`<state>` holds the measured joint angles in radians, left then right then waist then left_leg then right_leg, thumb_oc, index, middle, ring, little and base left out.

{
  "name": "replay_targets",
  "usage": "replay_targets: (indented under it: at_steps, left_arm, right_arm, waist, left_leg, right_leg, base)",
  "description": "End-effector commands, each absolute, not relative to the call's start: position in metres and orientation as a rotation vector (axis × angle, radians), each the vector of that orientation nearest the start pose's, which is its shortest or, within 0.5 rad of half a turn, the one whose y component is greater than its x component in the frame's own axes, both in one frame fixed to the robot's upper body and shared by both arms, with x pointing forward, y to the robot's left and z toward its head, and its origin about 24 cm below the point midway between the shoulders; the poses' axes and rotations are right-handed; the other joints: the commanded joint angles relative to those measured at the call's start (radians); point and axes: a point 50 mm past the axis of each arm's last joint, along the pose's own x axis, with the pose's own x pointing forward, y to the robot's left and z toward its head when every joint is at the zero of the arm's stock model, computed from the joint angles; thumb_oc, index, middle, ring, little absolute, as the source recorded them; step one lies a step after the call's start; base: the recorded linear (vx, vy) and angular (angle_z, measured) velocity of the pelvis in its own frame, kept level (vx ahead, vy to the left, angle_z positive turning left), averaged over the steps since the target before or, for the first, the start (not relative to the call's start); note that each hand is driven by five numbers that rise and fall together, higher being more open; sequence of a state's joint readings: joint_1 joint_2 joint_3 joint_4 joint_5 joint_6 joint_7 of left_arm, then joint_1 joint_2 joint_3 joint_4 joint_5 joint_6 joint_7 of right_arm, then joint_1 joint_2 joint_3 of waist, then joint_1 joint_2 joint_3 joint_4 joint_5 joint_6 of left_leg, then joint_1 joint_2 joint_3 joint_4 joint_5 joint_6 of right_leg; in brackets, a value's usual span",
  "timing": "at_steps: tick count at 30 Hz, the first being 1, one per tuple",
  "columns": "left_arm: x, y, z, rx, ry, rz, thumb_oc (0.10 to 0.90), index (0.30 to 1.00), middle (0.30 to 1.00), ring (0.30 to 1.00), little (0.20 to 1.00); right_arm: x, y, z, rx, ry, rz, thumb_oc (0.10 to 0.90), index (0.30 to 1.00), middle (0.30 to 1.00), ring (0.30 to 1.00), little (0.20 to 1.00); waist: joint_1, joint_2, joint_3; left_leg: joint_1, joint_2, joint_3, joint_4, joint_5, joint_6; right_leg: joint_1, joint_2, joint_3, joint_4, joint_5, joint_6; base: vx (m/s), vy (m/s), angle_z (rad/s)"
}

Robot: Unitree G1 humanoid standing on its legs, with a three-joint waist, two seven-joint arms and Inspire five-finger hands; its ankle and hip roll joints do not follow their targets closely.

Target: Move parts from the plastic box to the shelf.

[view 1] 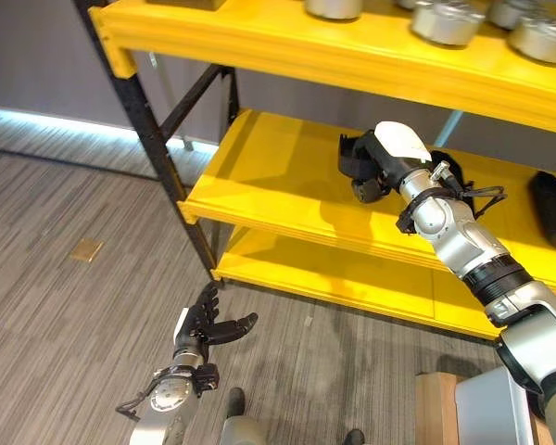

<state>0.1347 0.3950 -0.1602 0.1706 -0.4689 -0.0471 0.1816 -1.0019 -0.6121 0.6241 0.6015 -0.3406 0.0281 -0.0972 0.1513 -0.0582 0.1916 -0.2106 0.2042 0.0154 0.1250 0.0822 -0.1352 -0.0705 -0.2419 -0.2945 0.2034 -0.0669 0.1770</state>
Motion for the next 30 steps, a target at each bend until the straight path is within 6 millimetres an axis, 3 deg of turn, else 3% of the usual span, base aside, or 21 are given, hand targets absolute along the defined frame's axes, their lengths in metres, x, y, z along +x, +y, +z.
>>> replay_targets:
  at_steps: [1, 4, 10, 19, 21, 30]
  left_arm:
    - [0.233, 0.232, 0.038, -0.005, 0.039, 0.101, 0.900, 1.000, 1.000, 1.000, 1.000]
    - [0.234, 0.230, 0.040, -0.009, 0.032, 0.085, 0.900, 1.000, 1.000, 1.000, 1.000]
    - [0.231, 0.230, 0.038, -0.019, 0.037, 0.099, 0.900, 1.000, 1.000, 1.000, 1.000]
    - [0.235, 0.227, 0.039, -0.014, 0.031, 0.093, 0.900, 1.000, 1.000, 1.000, 1.000]
    - [0.237, 0.224, 0.040, -0.019, 0.026, 0.081, 0.900, 1.000, 1.000, 1.000, 1.000]
    - [0.237, 0.226, 0.038, -0.030, 0.032, 0.094, 0.900, 1.000, 1.000, 1.000, 1.000]
  right_arm:
    - [0.385, -0.130, 0.318, -1.268, -0.728, -0.080, 0.400, 0.300, 0.300, 0.300, 0.300]
    - [0.386, -0.128, 0.332, -1.286, -0.746, -0.103, 0.400, 0.300, 0.300, 0.300, 0.300]
    - [0.386, -0.152, 0.365, -1.362, -0.731, -0.238, 0.400, 0.300, 0.300, 0.300, 0.300]
    - [0.397, -0.189, 0.361, -1.394, -0.562, -0.364, 0.400, 0.300, 0.300, 0.300, 0.300]
    - [0.401, -0.210, 0.360, -1.377, -0.475, -0.438, 0.400, 0.300, 0.300, 0.300, 0.300]
    - [0.398, -0.239, 0.367, -1.338, -0.395, -0.545, 0.400, 0.300, 0.300, 0.300, 0.300]
  waist:
    - [0.006, -0.025, 0.011]
    - [0.020, -0.018, 0.037]
    - [0.045, -0.002, 0.095]
    - [0.032, 0.018, 0.118]
    - [0.029, 0.029, 0.118]
    - [0.031, 0.041, 0.108]
  left_leg:
    - [-0.045, 0.014, -0.083, 0.245, -0.203, 0.008]
    - [-0.125, 0.004, -0.107, 0.345, -0.244, 0.018]
    - [-0.266, -0.018, -0.147, 0.535, -0.320, 0.034]
    - [-0.302, -0.042, -0.155, 0.557, -0.333, 0.041]
    - [-0.313, -0.051, -0.162, 0.555, -0.329, 0.042]
    - [-0.305, -0.051, -0.172, 0.537, -0.338, 0.032]
  right_leg:
    - [-0.100, -0.029, 0.035, 0.188, -0.058, -0.041]
    - [-0.174, -0.044, 0.040, 0.300, -0.100, -0.049]
    - [-0.313, -0.065, 0.064, 0.489, -0.185, -0.078]
    - [-0.361, -0.074, 0.086, 0.530, -0.202, -0.086]
    - [-0.367, -0.077, 0.086, 0.534, -0.200, -0.086]
    - [-0.359, -0.073, 0.079, 0.531, -0.212, -0.069]
  base:
    - [-0.06, 0.009, 0.19]
    - [-0.05, 0.023, 0.26]
    - [-0.05, 0.006, 0.11]
    - [0.00, 0.000, -0.01]
    - [0.00, 0.006, 0.03]
    - [0.02, -0.007, 0.04]
